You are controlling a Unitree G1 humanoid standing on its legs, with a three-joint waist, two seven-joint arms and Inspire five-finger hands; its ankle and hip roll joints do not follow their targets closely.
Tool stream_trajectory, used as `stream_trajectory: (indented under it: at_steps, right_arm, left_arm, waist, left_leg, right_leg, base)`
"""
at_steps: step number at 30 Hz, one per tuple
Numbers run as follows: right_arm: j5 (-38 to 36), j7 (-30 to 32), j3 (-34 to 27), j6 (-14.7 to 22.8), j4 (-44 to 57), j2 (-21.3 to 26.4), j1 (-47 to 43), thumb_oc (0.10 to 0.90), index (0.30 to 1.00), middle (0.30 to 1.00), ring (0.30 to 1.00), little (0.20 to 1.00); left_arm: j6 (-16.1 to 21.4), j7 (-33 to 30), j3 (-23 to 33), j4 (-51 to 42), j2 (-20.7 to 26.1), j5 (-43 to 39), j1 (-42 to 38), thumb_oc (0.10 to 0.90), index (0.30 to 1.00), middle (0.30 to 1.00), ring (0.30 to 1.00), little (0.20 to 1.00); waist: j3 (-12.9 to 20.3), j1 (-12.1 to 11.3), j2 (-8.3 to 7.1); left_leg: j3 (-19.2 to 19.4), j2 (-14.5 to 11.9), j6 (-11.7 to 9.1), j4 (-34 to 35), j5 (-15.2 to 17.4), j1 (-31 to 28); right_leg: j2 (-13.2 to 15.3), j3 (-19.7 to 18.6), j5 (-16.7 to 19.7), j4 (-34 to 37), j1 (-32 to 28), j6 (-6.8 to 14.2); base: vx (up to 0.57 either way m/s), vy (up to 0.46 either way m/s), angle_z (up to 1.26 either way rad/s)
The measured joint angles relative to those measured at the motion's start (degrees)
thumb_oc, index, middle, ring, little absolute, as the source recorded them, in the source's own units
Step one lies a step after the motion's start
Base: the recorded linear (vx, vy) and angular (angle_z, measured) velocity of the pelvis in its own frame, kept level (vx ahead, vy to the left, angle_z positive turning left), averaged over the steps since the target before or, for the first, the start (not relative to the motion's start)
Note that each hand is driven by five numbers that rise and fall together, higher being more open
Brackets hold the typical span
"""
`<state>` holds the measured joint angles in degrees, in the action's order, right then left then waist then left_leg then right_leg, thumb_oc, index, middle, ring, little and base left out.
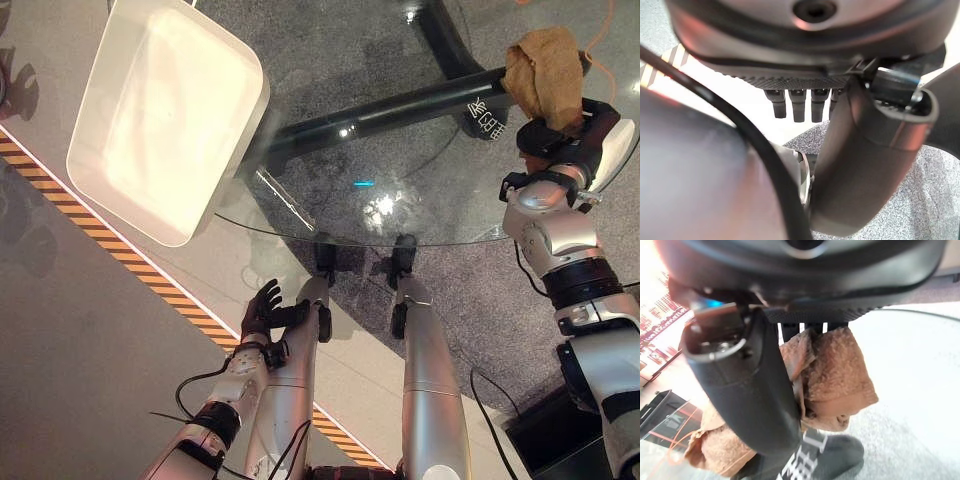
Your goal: Wipe the table with a cloth and put it in the basket.
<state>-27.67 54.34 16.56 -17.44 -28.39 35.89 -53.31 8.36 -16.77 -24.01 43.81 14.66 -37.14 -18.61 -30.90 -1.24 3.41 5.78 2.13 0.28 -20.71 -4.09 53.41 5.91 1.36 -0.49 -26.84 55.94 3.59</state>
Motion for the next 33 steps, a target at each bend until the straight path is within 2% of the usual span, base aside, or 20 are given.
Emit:
stream_trajectory:
  at_steps: [5, 8, 15, 22, 27, 33]
  right_arm:
    - [4.43, -0.02, 0.38, -2.8, 6.39, -2.43, 2.35, 0.1, 0.3, 0.3, 0.3, 0.2]
    - [6.68, -0.63, 1.64, -5.81, 8.91, -3.25, 2.14, 0.1, 0.3, 0.3, 0.3, 0.2]
    - [11.18, -3.05, 1.86, -8.25, 9.15, -4.2, 1.59, 0.1, 0.3, 0.3, 0.3, 0.2]
    - [16.76, -11.03, 3.93, -9.5, 9.13, -4.19, 0.11, 0.1, 0.3, 0.3, 0.3, 0.2]
    - [19.8, -16.78, 7.24, -9.46, 9.14, -4.19, -1.54, 0.1, 0.3, 0.3, 0.3, 0.2]
    - [23.04, -23.83, 8.39, -8.57, 9.17, -4.18, -2.31, 0.1, 0.3, 0.3, 0.3, 0.2]
  left_arm:
    - [0.08, -0.25, 0.33, -0.02, -0.6, 0.17, 0.0, 0.8, 0.9, 0.9, 0.9, 0.9]
    - [0.11, -0.24, 0.5, 0.01, -0.82, 0.24, 0.0, 0.8, 0.9, 0.9, 0.9, 0.9]
    - [1.29, -0.06, 0.51, 0.57, -0.82, 0.29, 0.0, 0.8, 0.9, 0.9, 0.9, 0.9]
    - [1.74, 0.27, 0.51, 0.76, -1.02, 0.3, 0.0, 0.8, 0.9, 0.9, 0.9, 0.9]
    - [1.84, 1.31, 0.5, 0.71, -1.39, 0.53, 0.01, 0.8, 0.9, 0.9, 0.9, 0.9]
    - [1.88, 1.4, 0.45, 0.5, -1.36, 0.58, 0.01, 0.8, 0.9, 0.9, 0.9, 0.9]
  waist:
    - [-0.03, 0.0, 0.11]
    - [-0.04, -0.12, 0.14]
    - [-0.02, -0.18, 0.2]
    - [0.04, -0.54, 0.48]
    - [0.2, -1.68, 0.87]
    - [0.24, -1.79, 0.93]
  left_leg:
    - [-0.01, 0.06, -0.02, 0.51, -0.03, -0.01]
    - [-0.09, 0.14, -0.02, 0.66, -0.03, 0.01]
    - [-0.27, 0.16, -0.03, 0.66, -0.04, 0.02]
    - [-1.8, -0.12, -1.0, 0.66, -0.68, 0.01]
    - [-2.36, -0.69, -1.46, 0.67, -0.97, -0.03]
    - [-3.33, -0.98, -2.06, 0.75, -1.25, 0.07]
  right_leg:
    - [0.02, 0.0, -0.02, 0.12, 0.12, 0.03]
    - [0.08, 0.06, 0.04, 0.05, 0.19, 0.06]
    - [0.15, 0.33, -0.03, -0.07, 0.17, 0.02]
    - [0.01, 1.65, -0.64, -1.14, 0.11, -0.87]
    - [-0.27, 2.85, -1.07, -1.56, 0.11, -1.52]
    - [-0.39, 3.24, -1.43, -1.96, 0.12, -2.01]
  base:
    - [0.0, 0.041, 0.01]
    - [0.01, 0.057, 0.02]
    - [0.0, 0.007, 0.0]
    - [-0.01, 0.004, 0.06]
    - [0.0, -0.002, 0.02]
    - [0.0, -0.003, 0.05]
